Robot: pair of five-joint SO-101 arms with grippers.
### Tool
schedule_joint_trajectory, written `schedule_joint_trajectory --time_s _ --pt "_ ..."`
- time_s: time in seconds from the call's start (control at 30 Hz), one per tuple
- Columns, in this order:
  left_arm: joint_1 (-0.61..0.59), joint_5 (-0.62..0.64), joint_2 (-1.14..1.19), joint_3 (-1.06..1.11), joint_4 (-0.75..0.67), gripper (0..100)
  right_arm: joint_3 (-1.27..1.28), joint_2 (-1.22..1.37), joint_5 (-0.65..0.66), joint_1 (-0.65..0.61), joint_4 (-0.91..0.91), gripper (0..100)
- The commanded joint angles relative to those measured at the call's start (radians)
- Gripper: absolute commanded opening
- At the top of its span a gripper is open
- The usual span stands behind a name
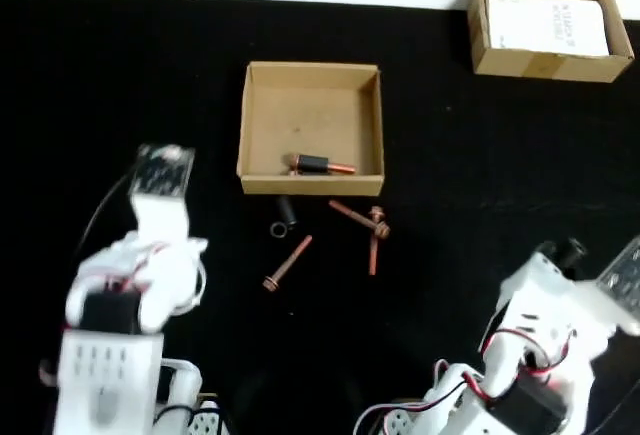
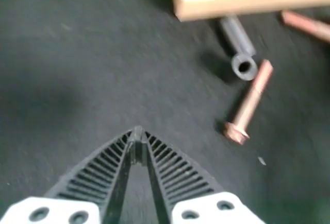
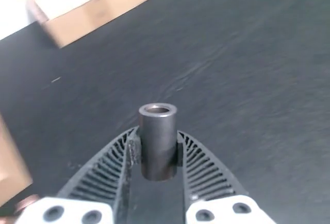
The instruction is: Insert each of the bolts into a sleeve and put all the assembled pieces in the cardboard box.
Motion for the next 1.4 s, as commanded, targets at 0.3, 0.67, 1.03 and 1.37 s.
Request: schedule_joint_trajectory --time_s 0.3,0.67,1.03,1.37 --pt "0.341 -0.381 0.699 -0.704 0.118 2 0.464 -0.154 0.153 0.486 -0.469 0.8" --pt "0.59 -1.028 1.148 -1.064 0.339 2 0.667 -0.154 0.153 0.642 -0.791 0.8" --pt "0.595 -1.313 1.67 -1.681 0.465 19 0.671 -0.154 0.221 0.751 -0.791 0.8" --pt "0.621 -1.31 1.888 -1.876 0.459 19 0.671 -0.154 0.23 0.788 -0.794 0.8"
